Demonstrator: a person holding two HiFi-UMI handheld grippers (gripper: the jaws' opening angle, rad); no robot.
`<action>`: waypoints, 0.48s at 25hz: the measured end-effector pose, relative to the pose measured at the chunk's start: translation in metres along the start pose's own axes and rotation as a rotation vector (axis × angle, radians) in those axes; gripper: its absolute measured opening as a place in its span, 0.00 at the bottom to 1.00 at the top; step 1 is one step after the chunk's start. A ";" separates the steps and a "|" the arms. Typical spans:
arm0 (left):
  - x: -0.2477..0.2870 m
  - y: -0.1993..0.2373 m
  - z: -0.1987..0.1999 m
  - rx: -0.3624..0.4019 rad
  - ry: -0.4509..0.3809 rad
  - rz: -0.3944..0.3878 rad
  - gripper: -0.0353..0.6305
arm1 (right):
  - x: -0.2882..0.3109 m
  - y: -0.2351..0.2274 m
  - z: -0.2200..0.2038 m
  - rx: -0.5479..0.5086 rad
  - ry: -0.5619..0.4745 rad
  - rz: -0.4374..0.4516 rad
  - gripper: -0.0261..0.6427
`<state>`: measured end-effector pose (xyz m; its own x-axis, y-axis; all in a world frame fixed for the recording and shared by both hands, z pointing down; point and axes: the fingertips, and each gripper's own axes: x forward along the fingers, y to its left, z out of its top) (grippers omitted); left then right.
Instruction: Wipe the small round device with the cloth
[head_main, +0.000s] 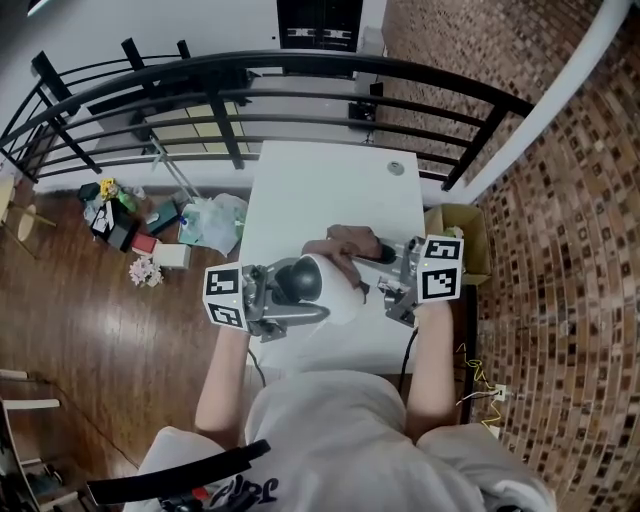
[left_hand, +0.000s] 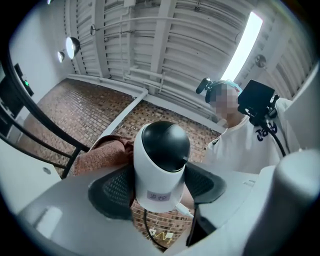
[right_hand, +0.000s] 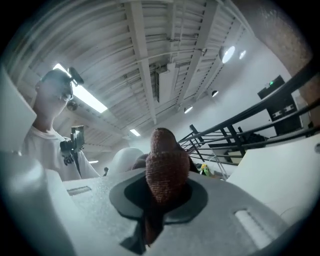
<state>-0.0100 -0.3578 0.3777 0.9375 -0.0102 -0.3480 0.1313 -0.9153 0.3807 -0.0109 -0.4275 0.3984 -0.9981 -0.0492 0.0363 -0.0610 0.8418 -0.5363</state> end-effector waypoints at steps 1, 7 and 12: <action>-0.002 0.006 -0.001 0.003 0.003 0.030 0.56 | -0.003 0.000 0.004 -0.019 -0.005 -0.017 0.08; -0.040 0.071 0.003 -0.087 -0.057 0.378 0.56 | -0.017 0.034 0.048 -0.179 -0.068 -0.024 0.08; -0.040 0.081 0.006 -0.109 -0.103 0.434 0.56 | 0.004 0.040 0.022 -0.252 0.089 -0.049 0.08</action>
<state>-0.0384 -0.4341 0.4175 0.8770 -0.4284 -0.2176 -0.2282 -0.7698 0.5961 -0.0178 -0.4054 0.3586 -0.9891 -0.0549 0.1365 -0.0948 0.9474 -0.3057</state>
